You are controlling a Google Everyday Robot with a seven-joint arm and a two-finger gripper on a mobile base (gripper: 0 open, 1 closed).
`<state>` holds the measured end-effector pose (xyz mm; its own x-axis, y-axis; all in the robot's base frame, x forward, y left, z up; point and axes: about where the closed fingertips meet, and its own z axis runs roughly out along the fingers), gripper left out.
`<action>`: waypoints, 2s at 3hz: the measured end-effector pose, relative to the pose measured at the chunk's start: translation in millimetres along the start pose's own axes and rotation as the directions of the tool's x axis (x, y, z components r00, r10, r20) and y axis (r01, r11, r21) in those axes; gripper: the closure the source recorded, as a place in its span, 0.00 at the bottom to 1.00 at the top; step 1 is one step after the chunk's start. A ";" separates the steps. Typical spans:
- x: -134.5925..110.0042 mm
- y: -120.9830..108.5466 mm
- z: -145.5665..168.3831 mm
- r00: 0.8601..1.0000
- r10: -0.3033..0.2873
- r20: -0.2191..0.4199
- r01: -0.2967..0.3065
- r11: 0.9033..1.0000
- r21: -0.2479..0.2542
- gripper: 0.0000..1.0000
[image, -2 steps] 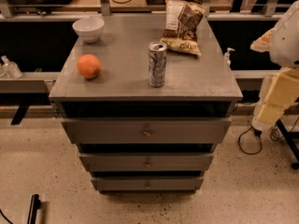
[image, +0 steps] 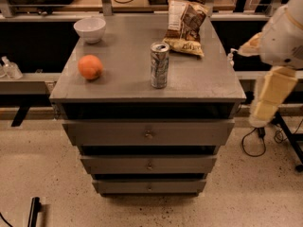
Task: Open bottom drawer
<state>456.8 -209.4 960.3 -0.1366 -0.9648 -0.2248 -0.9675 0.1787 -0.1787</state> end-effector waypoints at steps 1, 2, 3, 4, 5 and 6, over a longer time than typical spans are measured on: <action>-23.4 7.3 29.0 0.989 -0.080 0.120 0.090 0.993 -0.077 0.00; -55.3 47.2 64.6 0.952 -0.149 0.269 0.171 0.983 -0.062 0.00; -51.3 81.6 115.4 0.922 -0.117 0.369 0.145 0.988 -0.051 0.00; -38.9 92.6 140.4 0.932 -0.080 0.355 0.103 0.993 -0.048 0.00; -21.8 84.6 164.5 0.927 -0.097 0.363 0.116 0.993 -0.030 0.00; 13.9 87.6 220.2 0.891 -0.083 0.446 0.093 0.996 -0.002 0.00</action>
Offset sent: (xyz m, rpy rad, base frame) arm -0.1085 0.1008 -0.3384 0.3853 0.1270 0.1009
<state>417.0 -164.6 730.5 0.0532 -0.7883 -0.6130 -0.9764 0.0876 -0.1973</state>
